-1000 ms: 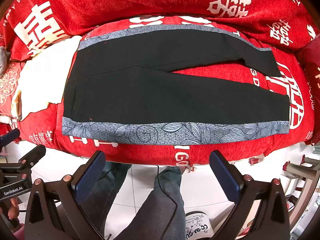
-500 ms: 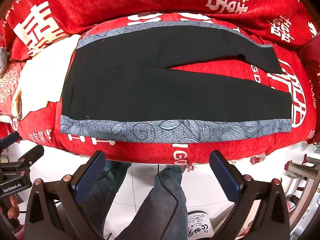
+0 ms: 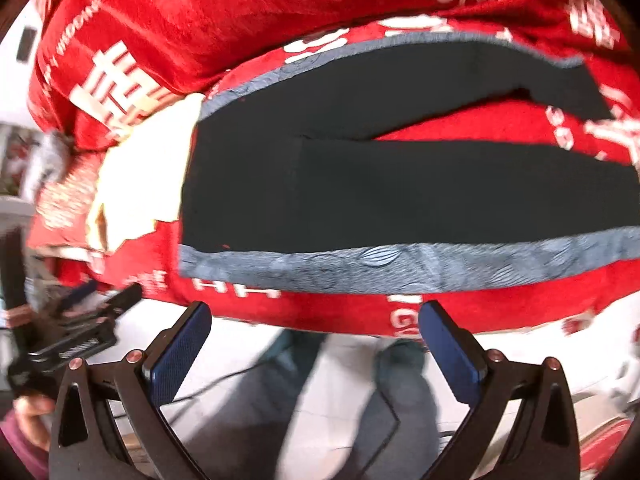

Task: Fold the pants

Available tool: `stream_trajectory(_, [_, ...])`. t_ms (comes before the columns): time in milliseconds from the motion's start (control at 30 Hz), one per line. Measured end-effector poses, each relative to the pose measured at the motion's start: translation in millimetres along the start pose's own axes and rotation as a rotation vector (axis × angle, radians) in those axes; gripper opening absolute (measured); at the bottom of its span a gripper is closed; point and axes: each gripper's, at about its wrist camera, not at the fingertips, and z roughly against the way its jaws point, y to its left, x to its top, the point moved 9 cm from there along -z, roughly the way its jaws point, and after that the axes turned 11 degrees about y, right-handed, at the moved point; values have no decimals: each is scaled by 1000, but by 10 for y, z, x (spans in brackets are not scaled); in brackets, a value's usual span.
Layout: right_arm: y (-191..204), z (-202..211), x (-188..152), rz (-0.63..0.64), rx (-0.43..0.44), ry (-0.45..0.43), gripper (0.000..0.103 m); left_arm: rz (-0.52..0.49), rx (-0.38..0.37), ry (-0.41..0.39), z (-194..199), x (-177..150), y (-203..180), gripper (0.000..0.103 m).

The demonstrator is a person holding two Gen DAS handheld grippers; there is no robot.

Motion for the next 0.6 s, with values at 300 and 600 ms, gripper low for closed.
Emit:
stream_trajectory(300, [-2,-634,-27,-68,251,66,103,-2,-92,38,-495,8,9,103])
stream_trajectory(600, [-64,-1879,-59,-192,441,174,50,59,-369,94,-1333,87,53,95])
